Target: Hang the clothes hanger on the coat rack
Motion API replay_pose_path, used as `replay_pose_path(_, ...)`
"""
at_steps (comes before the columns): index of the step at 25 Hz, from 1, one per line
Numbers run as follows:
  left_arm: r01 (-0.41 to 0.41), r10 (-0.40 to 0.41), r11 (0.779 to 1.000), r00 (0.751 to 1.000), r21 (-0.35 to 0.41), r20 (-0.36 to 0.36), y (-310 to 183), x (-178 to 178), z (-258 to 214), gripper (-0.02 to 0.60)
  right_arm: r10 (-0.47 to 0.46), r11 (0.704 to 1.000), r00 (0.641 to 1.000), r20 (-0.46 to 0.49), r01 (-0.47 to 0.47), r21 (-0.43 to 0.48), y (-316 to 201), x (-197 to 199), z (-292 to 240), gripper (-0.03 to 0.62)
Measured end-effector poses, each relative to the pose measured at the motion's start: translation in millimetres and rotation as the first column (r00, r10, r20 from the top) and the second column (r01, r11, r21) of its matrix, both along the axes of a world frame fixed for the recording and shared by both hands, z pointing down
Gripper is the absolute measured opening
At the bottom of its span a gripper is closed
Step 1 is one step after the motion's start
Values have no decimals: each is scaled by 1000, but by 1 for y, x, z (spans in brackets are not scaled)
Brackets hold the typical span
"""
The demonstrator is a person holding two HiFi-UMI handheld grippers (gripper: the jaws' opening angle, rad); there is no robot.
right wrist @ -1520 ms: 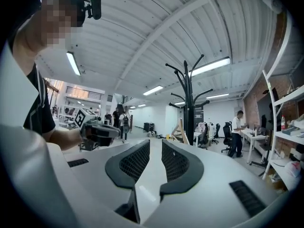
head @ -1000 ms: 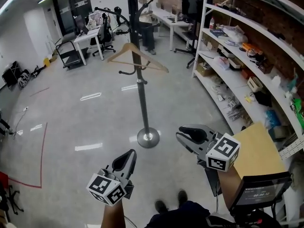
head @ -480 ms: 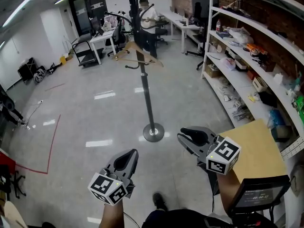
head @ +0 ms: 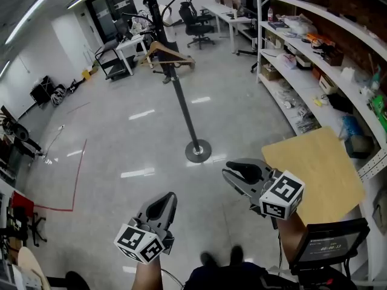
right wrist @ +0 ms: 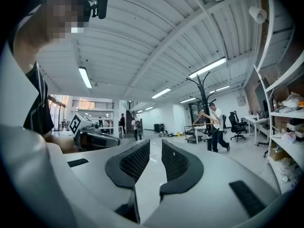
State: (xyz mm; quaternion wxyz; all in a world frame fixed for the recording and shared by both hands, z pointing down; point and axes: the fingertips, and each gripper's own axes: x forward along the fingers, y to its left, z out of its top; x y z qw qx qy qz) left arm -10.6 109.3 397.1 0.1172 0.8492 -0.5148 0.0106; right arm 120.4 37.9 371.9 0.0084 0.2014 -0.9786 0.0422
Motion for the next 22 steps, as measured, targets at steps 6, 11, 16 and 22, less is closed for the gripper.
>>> replay_pose_path(6, -43, 43, 999, 999, 2, 3, 47, 15, 4, 0, 14, 1000, 1000, 2, -14, 3, 39, 6, -2, 81)
replay_pose_path(11, -27, 26, 999, 1000, 18, 16, 81, -3, 8, 0, 69, 997, 998, 7, -69, 29, 79, 3, -6, 80)
replay_pose_path(16, -40, 40, 999, 999, 31, -9, 113, -25, 6, 0, 148, 989, 989, -2, -148, 22, 121, -4, -12, 49)
replay_pose_path(22, -78, 79, 997, 996, 18, -28, 138, -18, 1, 0, 187, 982, 982, -19, -187, 1, 151, 5, -16, 18)
